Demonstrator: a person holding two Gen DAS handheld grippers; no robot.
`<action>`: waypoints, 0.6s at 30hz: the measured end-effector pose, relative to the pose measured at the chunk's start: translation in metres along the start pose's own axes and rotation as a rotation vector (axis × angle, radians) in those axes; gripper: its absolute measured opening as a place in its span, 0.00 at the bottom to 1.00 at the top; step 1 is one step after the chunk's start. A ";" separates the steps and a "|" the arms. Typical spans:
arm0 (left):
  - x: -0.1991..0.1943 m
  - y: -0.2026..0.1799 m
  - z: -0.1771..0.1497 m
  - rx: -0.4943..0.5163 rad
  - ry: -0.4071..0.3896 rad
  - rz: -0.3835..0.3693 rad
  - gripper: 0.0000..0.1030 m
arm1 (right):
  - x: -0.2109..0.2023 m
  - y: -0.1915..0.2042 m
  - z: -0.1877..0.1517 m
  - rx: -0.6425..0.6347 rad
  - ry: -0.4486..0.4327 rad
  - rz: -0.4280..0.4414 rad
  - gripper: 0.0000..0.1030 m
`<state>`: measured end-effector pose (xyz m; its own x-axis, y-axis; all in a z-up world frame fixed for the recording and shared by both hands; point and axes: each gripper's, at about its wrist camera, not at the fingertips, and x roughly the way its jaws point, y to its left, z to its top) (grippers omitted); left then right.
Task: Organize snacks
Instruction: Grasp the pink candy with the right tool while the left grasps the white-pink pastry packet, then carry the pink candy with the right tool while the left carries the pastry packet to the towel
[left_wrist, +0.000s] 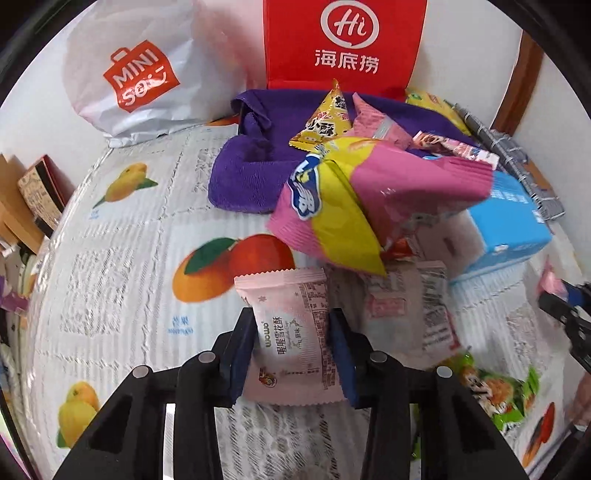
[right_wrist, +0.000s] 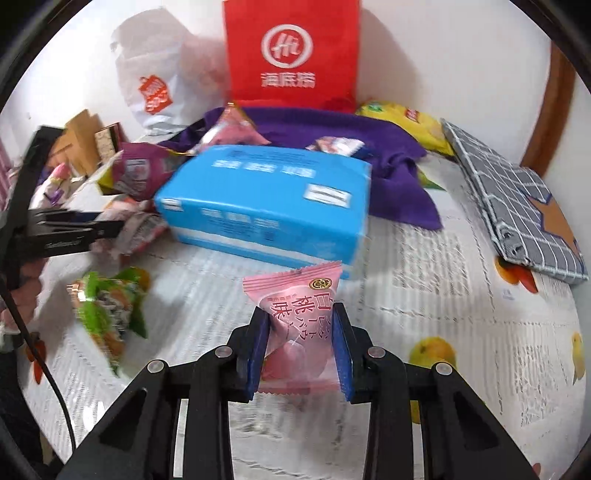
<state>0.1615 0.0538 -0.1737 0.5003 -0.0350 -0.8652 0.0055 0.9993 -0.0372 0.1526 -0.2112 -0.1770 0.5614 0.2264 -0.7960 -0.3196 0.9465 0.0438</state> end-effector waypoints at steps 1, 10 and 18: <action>-0.001 -0.001 -0.002 0.001 -0.011 0.007 0.37 | 0.003 -0.002 0.000 0.005 -0.003 -0.012 0.32; -0.001 -0.008 -0.012 -0.018 -0.101 0.061 0.40 | 0.019 -0.005 -0.002 0.020 -0.016 -0.059 0.32; 0.000 -0.008 -0.013 -0.018 -0.103 0.063 0.40 | 0.021 0.003 -0.001 -0.020 -0.011 -0.104 0.32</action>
<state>0.1502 0.0460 -0.1797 0.5851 0.0299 -0.8104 -0.0438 0.9990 0.0053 0.1622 -0.2037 -0.1940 0.6010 0.1294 -0.7887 -0.2739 0.9604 -0.0511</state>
